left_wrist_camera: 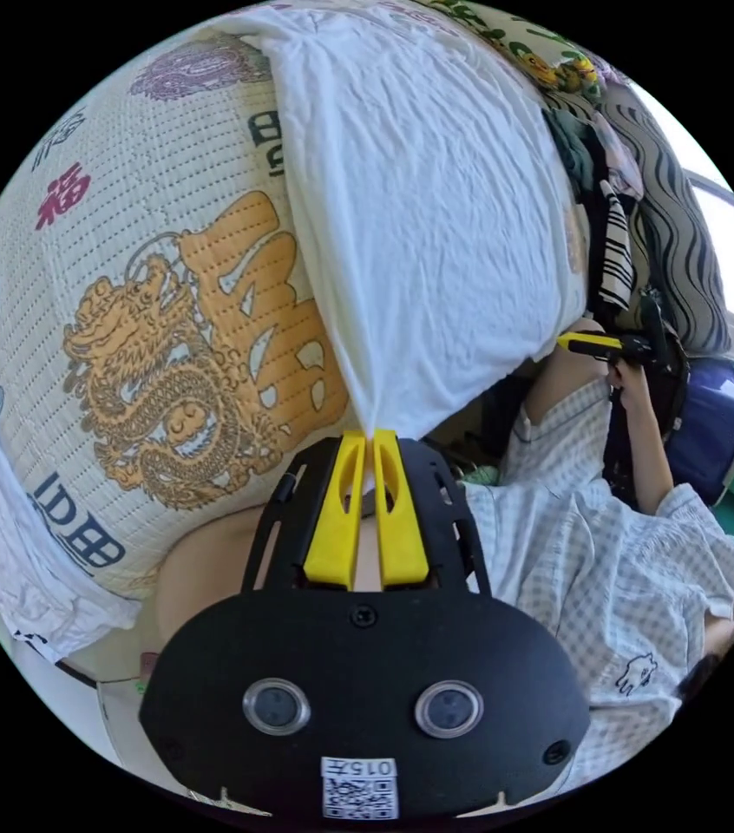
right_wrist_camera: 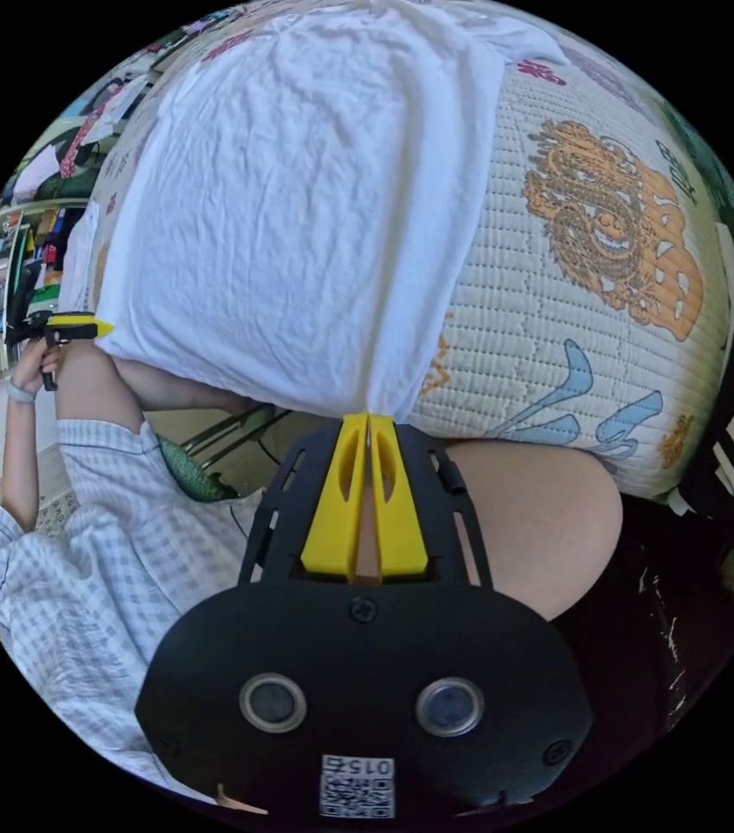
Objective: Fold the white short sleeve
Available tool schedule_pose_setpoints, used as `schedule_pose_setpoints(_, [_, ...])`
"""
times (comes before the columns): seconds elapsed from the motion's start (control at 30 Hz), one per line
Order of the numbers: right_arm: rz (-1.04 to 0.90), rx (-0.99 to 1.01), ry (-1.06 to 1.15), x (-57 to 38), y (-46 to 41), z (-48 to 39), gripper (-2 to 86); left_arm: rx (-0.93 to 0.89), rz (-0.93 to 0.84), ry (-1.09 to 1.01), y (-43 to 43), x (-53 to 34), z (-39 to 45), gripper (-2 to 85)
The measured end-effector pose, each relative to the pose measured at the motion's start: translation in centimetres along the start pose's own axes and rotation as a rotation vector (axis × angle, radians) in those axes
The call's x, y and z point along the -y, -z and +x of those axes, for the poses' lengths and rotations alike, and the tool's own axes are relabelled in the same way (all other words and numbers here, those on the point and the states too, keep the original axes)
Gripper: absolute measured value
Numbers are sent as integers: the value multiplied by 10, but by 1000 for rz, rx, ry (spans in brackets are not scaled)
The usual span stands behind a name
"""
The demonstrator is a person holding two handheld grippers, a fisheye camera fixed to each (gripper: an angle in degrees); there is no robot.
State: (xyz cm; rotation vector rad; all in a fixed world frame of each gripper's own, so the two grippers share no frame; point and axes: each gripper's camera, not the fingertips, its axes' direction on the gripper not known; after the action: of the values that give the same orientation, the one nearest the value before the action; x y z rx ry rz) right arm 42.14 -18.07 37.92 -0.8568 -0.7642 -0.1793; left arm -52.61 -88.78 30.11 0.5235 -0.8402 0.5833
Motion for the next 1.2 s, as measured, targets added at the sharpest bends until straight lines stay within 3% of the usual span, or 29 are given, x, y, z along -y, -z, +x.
schedule_pose_setpoints(0.13, [-40,-79,10,-2,-1,16,-2,60,44,-9,-10,11,-5,25])
schedule_pose_setpoints(0.27, [25,39,11,-2,17,40,6,50,-77,55,-46,40,-27,103])
schedule_pose_setpoints(0.47, [419,270,-63,-1,94,121,46,58,136,77,-22,76,-29,99])
schedule_pose_setpoints(0.6, [643,344,-96,28,130,180,62,127,302,-154,9,171,44,95])
schedule_pose_setpoints(0.83, [822,447,-219,95,137,265,51,219,323,-459,-24,419,184,90])
schedule_pose_setpoints(1.03, [832,503,-165,132,129,299,56,299,281,-464,-97,602,243,96])
schedule_pose_setpoints(1.2, [917,646,-115,132,132,320,78,287,186,-432,-166,692,247,87])
